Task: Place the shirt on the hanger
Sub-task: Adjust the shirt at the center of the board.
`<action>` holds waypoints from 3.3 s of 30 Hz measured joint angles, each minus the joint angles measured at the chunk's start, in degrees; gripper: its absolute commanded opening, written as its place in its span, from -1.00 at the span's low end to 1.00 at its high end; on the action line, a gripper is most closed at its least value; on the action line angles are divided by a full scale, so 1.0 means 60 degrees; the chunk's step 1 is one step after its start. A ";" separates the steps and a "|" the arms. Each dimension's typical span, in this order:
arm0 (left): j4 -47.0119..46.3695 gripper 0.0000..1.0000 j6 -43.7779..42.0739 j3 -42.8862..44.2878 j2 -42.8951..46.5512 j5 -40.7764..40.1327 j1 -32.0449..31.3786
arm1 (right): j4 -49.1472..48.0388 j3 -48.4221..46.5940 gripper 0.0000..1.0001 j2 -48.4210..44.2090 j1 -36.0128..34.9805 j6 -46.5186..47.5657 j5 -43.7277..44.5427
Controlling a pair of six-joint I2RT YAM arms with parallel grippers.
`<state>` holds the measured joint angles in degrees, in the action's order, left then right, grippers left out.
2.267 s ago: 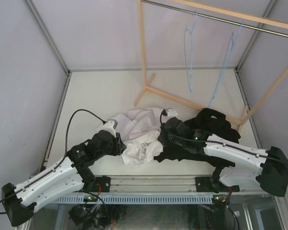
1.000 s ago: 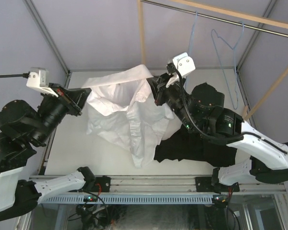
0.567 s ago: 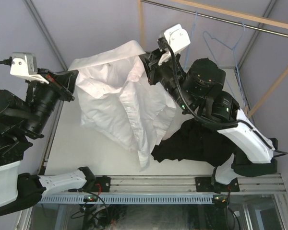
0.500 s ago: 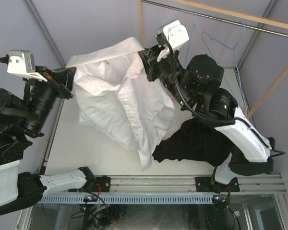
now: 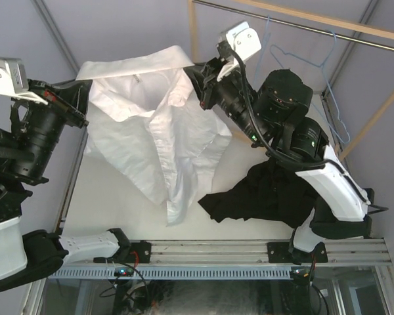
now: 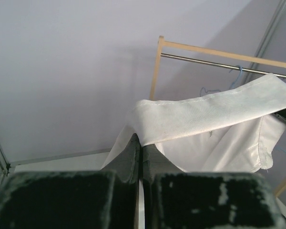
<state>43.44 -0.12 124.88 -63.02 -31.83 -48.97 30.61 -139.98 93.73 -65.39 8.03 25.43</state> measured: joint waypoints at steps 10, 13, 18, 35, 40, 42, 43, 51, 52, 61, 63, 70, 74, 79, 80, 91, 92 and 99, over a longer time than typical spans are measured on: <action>0.0350 -1.00 0.1045 -0.5023 0.2524 0.0841 0.0015 | 0.0095 0.5854 -1.00 -0.2943 -0.0284 -0.1559 0.0109; 0.0714 -1.00 0.1563 -0.7009 0.3184 0.1107 0.0036 | 0.0426 0.7919 -1.00 -0.3912 -0.0222 -0.2765 0.0066; 0.0994 -1.00 0.2838 -0.9872 0.3912 0.1891 0.0040 | 0.0918 1.0273 -1.00 -0.4900 -0.0200 -0.4506 -0.0288; -0.0892 -1.00 0.5694 -1.3879 0.3880 0.2776 0.0040 | 0.0667 1.3664 -0.96 -0.3370 0.0670 -0.7351 -0.1763; -0.1293 -1.00 0.5705 -1.4112 0.2750 0.2331 0.0069 | -0.0259 1.4094 -0.95 -0.2696 0.1260 -0.7420 -0.1574; -0.1424 -0.99 0.5701 -1.4112 0.2368 0.2109 0.0117 | -0.0616 1.4101 -0.95 -0.2353 0.1446 -0.7420 -0.1475; -0.1453 -1.00 0.5705 -1.4112 0.2193 0.1993 0.0168 | -0.0820 1.4101 -0.95 -0.2178 0.1534 -0.7417 -0.1410; -0.1453 -1.00 0.5759 -1.4061 0.1319 0.1351 0.1297 | -0.2062 1.4101 -0.90 -0.1297 0.1963 -0.7399 -0.1009; -0.1472 -1.00 0.5756 -1.4058 0.1213 0.1300 0.1413 | -0.2251 1.4101 -0.89 -0.1217 0.1978 -0.7391 -0.1013; -0.1545 -1.00 0.5665 -1.3839 0.0291 0.1297 0.1858 | -0.2852 1.3697 -0.39 0.0004 0.1960 -0.7155 -0.1242; -0.1555 -0.97 0.5581 -1.3752 0.0390 0.1450 0.1858 | -0.2801 1.3693 -0.25 -0.0175 0.1843 -0.6925 -0.1293; -0.1548 -0.23 0.5297 -1.3216 0.1206 0.1847 0.1858 | -0.2495 1.3693 0.07 -0.2007 0.1351 -0.6459 -0.1155; -0.1384 0.05 0.5227 -1.3187 0.1785 0.1956 0.1858 | -0.2470 1.3777 0.12 -0.2816 0.1202 -0.6302 -0.1417; -0.1005 0.19 0.5238 -1.3187 0.2506 0.1931 0.1865 | -0.2160 1.4367 0.21 -0.3603 0.0980 -0.6317 -0.1413; -0.0885 0.21 0.5242 -1.3187 0.2608 0.1920 0.1872 | -0.2069 1.4633 0.27 -0.3891 0.0903 -0.6379 -0.1344; 0.0390 0.36 0.4925 -1.2874 0.3792 0.1861 0.1880 | -0.0798 1.6582 0.66 -0.6787 0.0641 -0.8189 -0.0623; 0.0441 0.36 0.4900 -1.2837 0.3858 0.1854 0.1880 | -0.0612 1.6640 0.67 -0.6903 0.0641 -0.8306 -0.0506; 0.0674 0.37 0.4900 -1.2823 0.4251 0.1690 0.1883 | 0.0659 1.6990 0.67 -0.7817 0.1235 -0.8273 -0.0222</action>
<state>47.48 29.28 47.94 -37.52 -21.69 -37.67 34.57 -38.04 46.83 -57.98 -41.60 24.10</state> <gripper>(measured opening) 0.681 0.838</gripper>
